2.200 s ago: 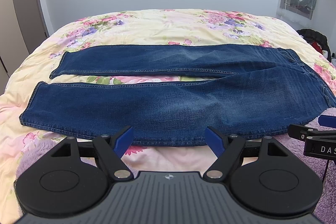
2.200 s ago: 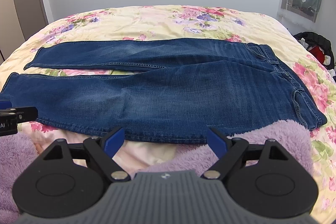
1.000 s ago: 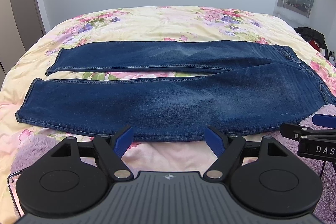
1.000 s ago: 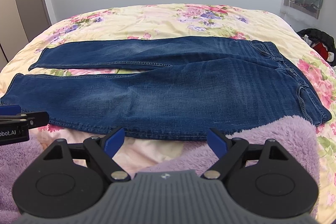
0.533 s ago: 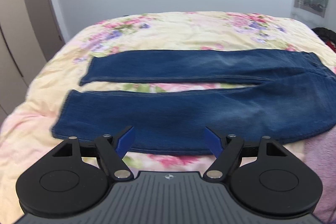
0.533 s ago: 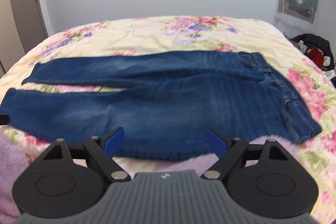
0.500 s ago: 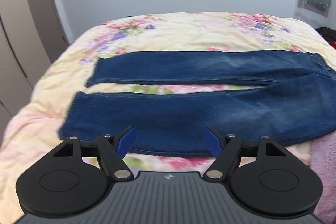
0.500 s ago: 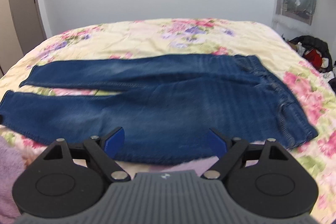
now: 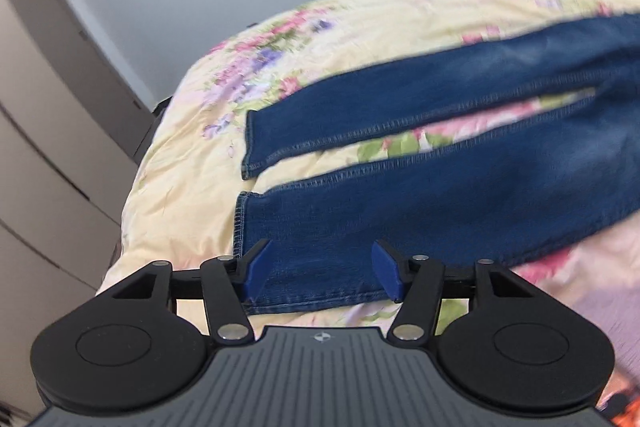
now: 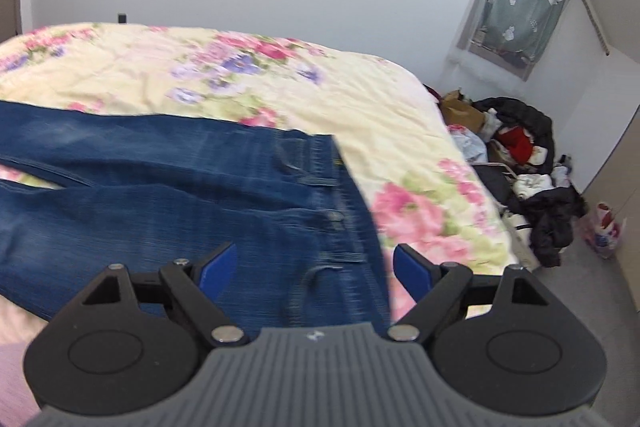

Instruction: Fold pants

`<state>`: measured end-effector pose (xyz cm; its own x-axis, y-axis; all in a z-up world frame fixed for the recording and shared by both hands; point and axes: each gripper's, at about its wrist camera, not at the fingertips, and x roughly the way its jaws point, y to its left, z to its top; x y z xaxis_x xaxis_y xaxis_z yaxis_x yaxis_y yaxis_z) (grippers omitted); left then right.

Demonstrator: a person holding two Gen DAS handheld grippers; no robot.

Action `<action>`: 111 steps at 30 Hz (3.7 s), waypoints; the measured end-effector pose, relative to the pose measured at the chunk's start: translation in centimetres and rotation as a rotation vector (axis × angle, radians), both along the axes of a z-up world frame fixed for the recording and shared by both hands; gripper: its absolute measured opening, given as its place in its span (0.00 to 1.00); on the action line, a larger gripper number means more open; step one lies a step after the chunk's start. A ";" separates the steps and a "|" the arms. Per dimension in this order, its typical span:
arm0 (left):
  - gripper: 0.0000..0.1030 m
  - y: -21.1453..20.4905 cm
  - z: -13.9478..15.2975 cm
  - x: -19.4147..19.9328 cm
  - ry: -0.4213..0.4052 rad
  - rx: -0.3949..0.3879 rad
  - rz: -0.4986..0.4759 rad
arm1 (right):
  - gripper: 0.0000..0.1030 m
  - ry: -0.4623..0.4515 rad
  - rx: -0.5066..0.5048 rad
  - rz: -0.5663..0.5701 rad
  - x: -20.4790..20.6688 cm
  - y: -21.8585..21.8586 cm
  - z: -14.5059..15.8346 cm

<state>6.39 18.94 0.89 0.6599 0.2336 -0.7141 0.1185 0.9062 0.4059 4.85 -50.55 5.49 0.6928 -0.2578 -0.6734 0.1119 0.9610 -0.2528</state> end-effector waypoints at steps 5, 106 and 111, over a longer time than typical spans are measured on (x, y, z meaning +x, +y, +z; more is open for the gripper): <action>0.65 1.3 -3.8 1.1 0.096 0.137 -0.095 | 0.64 0.065 -0.085 -0.006 0.9 -3.9 -1.7; 0.03 -1.8 -5.0 32.7 0.016 0.282 0.252 | 0.06 -0.028 -0.399 0.073 30.4 2.5 -10.8; 0.03 -3.0 -10.4 37.5 0.090 0.365 0.216 | 0.06 0.085 -0.426 0.096 36.2 3.1 -17.1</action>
<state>43.85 15.95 -9.51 0.5071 0.6076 -0.6112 -0.0090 0.7129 0.7012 41.02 -47.43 -11.56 0.6738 -0.4616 -0.5770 -0.0112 0.7744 -0.6326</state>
